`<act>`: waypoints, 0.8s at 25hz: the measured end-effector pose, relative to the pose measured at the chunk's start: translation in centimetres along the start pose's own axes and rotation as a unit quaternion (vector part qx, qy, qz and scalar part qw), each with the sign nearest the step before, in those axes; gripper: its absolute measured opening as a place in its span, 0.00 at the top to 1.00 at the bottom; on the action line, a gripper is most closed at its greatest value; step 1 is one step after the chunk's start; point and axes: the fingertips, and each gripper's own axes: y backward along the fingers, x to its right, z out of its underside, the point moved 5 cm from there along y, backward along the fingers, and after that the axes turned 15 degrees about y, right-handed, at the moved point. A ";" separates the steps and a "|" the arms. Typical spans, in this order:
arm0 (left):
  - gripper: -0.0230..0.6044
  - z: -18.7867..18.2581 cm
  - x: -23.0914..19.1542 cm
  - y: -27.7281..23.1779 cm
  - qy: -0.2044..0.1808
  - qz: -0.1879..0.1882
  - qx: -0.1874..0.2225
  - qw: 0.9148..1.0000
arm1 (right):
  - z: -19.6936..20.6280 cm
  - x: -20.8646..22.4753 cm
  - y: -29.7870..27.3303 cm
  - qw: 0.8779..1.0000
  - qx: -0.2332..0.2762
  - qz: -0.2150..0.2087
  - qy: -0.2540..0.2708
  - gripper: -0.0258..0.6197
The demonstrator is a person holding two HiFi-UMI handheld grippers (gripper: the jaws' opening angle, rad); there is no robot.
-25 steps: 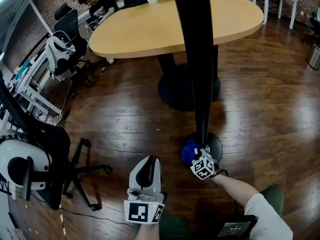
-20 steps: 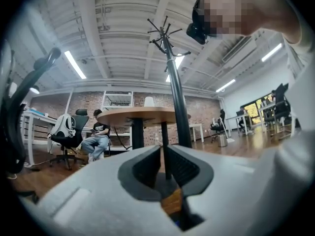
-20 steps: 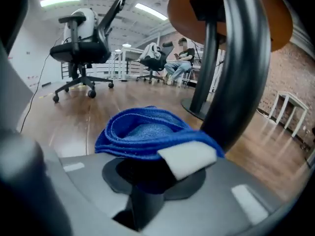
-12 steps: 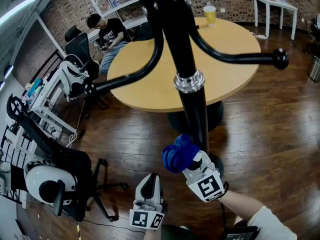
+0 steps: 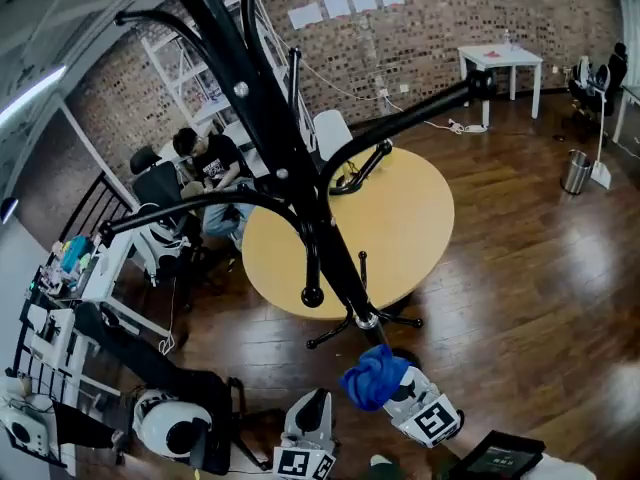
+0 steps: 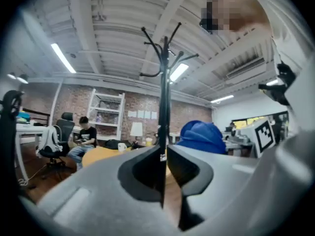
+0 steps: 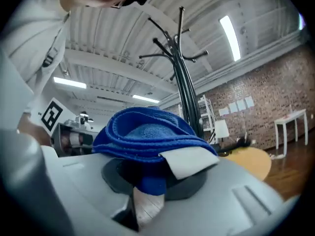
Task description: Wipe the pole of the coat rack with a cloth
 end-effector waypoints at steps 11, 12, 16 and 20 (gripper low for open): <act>0.90 -14.5 11.5 7.2 -0.050 0.010 0.058 0.997 | -19.7 -0.1 11.3 0.996 0.030 0.056 0.063 0.81; 0.90 -14.6 12.9 8.1 -0.051 0.007 0.061 0.997 | -20.5 -0.5 12.7 0.996 0.033 0.055 0.062 0.81; 0.90 -14.6 19.3 11.6 -0.036 -0.003 0.069 0.997 | -22.4 -2.0 18.2 0.997 0.027 0.048 0.062 0.81; 0.90 -13.3 23.9 14.9 -0.023 -0.003 0.068 0.997 | -23.9 -3.5 22.9 0.996 0.016 0.058 0.060 0.81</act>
